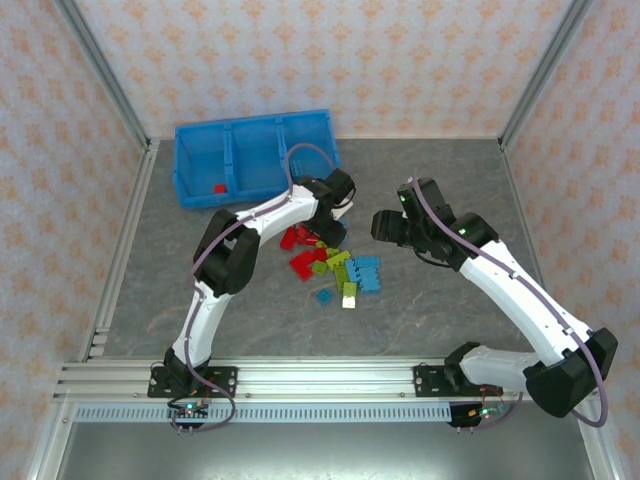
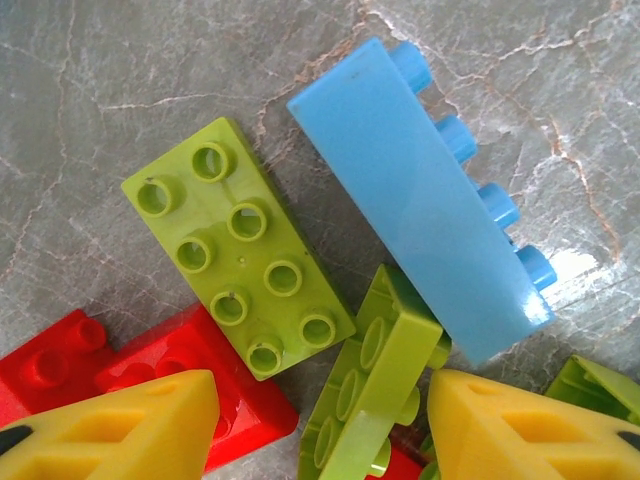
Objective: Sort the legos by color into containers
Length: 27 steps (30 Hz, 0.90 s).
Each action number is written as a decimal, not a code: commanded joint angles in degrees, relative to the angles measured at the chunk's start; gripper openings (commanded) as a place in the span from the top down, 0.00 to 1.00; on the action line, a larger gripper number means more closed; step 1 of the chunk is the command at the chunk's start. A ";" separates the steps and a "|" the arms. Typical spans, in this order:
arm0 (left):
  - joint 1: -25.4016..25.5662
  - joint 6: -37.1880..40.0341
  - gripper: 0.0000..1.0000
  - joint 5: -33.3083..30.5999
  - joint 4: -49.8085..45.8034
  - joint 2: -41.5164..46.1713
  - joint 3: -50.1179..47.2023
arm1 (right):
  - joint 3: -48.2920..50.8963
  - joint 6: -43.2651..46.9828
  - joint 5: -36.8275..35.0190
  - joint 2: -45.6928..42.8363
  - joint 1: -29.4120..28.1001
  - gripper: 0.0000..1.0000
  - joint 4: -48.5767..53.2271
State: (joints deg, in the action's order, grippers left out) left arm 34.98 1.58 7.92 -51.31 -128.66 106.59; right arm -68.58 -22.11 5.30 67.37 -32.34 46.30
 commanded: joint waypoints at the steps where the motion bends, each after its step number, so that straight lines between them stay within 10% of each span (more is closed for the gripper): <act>1: 0.09 2.63 0.46 1.08 -4.46 -2.21 0.41 | -1.90 -0.99 -1.97 0.07 -0.09 0.30 1.33; 8: 0.61 2.73 0.69 4.54 0.30 2.31 -4.36 | -2.09 -1.91 -1.97 0.13 -0.05 0.30 1.08; 27: 2.09 5.76 0.65 10.56 0.75 3.32 -6.35 | -1.57 -3.18 -2.14 1.62 -0.05 0.30 1.15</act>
State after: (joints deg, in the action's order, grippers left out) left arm 35.77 5.39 16.53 -49.17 -125.71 102.00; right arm -69.34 -24.47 4.67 69.14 -32.34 46.33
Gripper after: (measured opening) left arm 0.351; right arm 0.702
